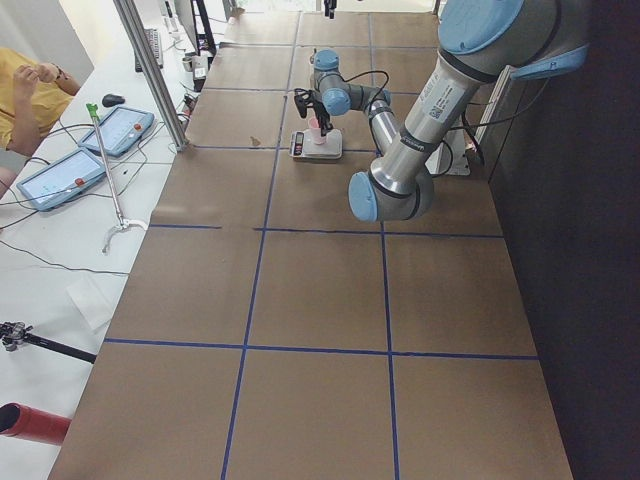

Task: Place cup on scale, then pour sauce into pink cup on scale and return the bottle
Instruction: 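Carry the pink cup with the left gripper onto the scale, then release the cup and withdraw the left arm while the right gripper reaches the glass bottle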

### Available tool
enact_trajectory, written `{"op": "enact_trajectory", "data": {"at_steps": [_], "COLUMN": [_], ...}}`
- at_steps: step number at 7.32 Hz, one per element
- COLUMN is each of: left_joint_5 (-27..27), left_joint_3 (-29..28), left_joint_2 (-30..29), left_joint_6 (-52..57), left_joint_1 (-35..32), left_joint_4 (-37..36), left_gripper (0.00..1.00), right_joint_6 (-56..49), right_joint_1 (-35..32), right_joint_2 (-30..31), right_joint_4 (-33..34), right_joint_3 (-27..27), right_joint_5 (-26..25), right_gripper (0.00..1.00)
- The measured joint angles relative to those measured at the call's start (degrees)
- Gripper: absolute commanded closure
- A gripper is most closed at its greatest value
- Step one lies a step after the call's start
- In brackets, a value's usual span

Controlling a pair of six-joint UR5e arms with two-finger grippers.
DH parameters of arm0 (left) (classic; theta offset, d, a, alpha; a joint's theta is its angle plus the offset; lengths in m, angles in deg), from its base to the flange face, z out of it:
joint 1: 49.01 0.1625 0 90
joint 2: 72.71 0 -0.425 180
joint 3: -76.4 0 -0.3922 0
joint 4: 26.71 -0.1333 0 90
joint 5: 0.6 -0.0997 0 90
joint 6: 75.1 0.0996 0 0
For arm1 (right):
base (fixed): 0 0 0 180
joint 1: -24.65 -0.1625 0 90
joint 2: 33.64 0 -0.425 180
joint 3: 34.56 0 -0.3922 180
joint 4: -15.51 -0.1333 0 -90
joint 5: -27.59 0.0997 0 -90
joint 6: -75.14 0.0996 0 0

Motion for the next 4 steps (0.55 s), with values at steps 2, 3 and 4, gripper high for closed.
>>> {"op": "enact_trajectory", "data": {"at_steps": [2,3,4], "left_joint_5": [-0.09,-0.15,-0.64], "left_joint_3": [5.88,8.74,9.91], "left_joint_2": [2.66,4.53,5.56], "left_joint_6": [1.95,3.93,5.37], "left_joint_1": [-0.30,-0.64,-1.03], "left_joint_4": [-0.19,-0.20,-0.15], "left_gripper": [0.30,0.26,0.25], "right_joint_6": [14.25,21.07,27.74], "right_joint_1": [4.66,8.37,12.93], "right_joint_2": [0.24,0.21,0.08], "right_joint_4": [-11.14,-17.76,-24.54], "right_joint_3": [0.62,0.77,0.85], "right_joint_5": [-1.93,-4.84,-8.81], "right_gripper": [0.00,0.00,0.00]}}
